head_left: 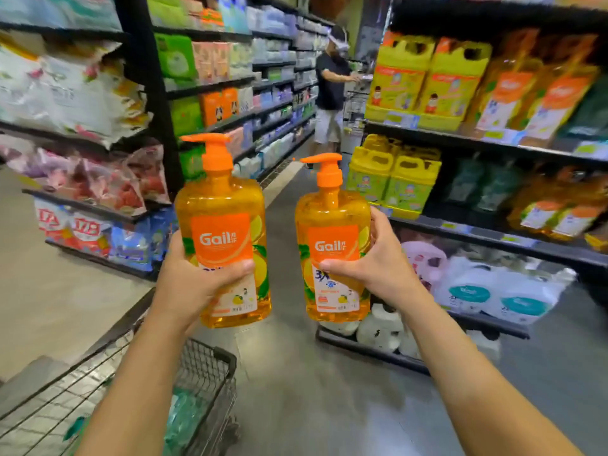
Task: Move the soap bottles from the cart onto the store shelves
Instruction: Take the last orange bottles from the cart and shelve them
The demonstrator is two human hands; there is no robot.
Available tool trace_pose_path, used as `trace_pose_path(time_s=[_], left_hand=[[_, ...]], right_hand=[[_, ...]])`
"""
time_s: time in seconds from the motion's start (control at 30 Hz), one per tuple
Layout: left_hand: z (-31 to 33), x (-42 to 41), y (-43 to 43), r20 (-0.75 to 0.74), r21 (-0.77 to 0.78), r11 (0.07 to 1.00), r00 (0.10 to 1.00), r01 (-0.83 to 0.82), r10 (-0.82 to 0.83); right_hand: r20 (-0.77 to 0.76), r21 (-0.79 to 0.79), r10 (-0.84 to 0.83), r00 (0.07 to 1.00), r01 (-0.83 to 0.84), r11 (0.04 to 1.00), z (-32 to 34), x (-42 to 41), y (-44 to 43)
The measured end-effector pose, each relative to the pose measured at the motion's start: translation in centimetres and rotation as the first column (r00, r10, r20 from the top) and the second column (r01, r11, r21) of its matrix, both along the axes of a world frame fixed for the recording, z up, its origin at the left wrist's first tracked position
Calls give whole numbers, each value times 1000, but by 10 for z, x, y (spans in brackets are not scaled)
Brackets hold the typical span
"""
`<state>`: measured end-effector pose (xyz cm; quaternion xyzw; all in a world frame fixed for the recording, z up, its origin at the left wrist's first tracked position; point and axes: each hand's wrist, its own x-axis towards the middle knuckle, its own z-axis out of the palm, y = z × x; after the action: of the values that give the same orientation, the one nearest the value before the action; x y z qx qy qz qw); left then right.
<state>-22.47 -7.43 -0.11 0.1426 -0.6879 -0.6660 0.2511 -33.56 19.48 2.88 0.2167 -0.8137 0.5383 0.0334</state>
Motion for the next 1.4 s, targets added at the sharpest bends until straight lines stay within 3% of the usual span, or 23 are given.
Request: trace_pose_path(time_s=[0.23, 0.6, 1.07, 1.4], left_hand=[[14, -66, 155, -12, -59, 974, 975, 220, -221], [19, -123, 372, -48, -148, 905, 911, 400, -410], [2, -245, 488, -11, -114, 827, 832, 551, -555], [-5, -387, 561, -77, -130, 740, 737, 660, -671]], right_hand=[[-7, 31, -182, 983, 182, 983, 6, -10, 169], [35, -4, -419, 907, 420, 908, 4, -5, 381], [180, -133, -564, 806, 588, 798, -27, -63, 496], [78, -51, -649, 757, 653, 755, -20, -160, 561]])
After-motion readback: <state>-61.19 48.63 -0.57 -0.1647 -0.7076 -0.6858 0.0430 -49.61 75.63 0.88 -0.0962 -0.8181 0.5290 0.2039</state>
